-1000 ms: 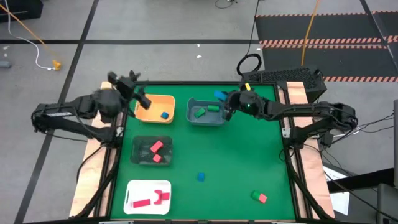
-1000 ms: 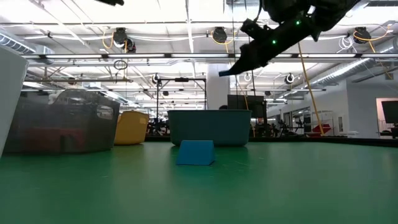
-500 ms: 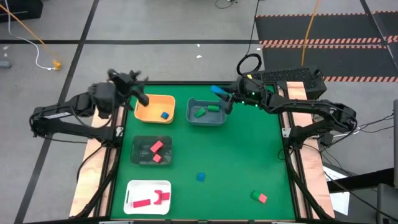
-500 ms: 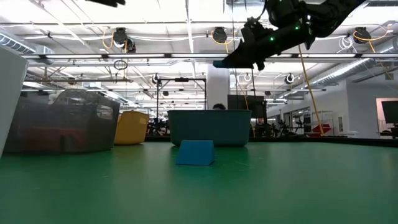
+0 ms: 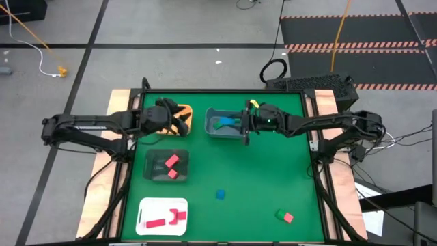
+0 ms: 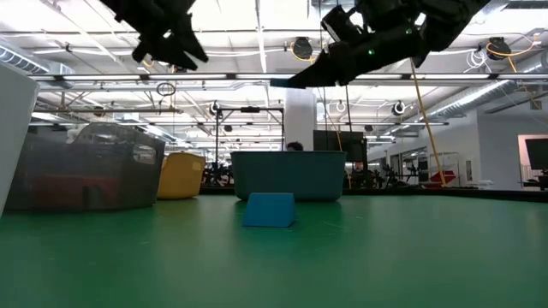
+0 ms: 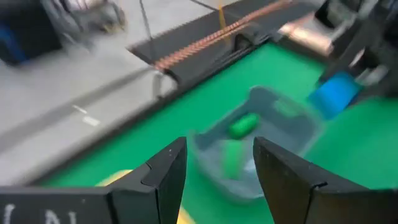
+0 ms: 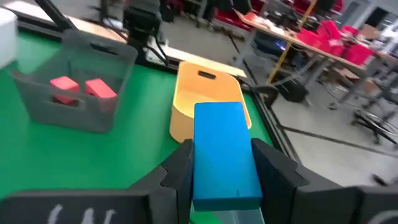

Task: Sort & place blocks by color
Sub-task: Put the blue rectangular block into the yellow bin

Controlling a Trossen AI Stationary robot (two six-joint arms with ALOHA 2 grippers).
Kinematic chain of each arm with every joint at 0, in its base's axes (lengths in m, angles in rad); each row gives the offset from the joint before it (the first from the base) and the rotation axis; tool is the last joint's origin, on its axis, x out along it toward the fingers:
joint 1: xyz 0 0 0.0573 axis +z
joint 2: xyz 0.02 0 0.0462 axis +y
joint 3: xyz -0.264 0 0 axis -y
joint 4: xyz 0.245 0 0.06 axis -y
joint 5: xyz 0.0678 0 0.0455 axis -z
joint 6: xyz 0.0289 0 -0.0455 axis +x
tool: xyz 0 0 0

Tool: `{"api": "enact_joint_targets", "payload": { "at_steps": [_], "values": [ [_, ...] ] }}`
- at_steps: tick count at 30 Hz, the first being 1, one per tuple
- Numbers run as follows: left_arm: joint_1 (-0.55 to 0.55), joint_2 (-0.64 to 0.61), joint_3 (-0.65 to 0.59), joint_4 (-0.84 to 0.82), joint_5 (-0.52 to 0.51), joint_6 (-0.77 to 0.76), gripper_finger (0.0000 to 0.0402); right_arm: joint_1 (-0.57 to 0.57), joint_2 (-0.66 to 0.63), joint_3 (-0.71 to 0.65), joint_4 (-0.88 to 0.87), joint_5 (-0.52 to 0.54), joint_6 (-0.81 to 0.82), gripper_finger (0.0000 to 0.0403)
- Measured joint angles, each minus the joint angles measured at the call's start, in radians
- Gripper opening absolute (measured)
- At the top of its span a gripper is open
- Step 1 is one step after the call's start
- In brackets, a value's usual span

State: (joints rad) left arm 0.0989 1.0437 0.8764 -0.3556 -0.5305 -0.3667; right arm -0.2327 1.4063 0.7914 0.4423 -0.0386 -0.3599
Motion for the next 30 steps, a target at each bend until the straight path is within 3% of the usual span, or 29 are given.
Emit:
{"api": "enact_joint_targets", "payload": {
  "at_steps": [3, 11, 17, 23, 30],
  "values": [
    [-0.016, 0.02, 0.0, 0.056, 0.095, -0.152, 0.0186, 0.048, 0.0, 0.0, -0.013, 0.067, -0.01, 0.0113],
    [-0.073, 0.091, 0.0, 0.202, 0.275, -0.288, 0.0186, 0.185, 0.0, 0.0, 0.055, 0.117, -0.156, 0.0113],
    [-0.108, 0.15, 0.0, 0.284, 0.281, -0.316, 0.0186, 0.228, 0.0, 0.0, 0.153, 0.146, -0.216, 0.0113],
    [-0.126, 0.196, 0.001, 0.423, 0.322, -0.286, 0.0186, 0.235, 0.0, 0.0, 0.17, 0.147, -0.196, 0.0113],
    [-0.127, 0.225, -0.001, 0.464, 0.325, -0.289, 0.0186, 0.235, 0.0, 0.0, 0.176, 0.147, -0.199, 0.0113]
  ]
}}
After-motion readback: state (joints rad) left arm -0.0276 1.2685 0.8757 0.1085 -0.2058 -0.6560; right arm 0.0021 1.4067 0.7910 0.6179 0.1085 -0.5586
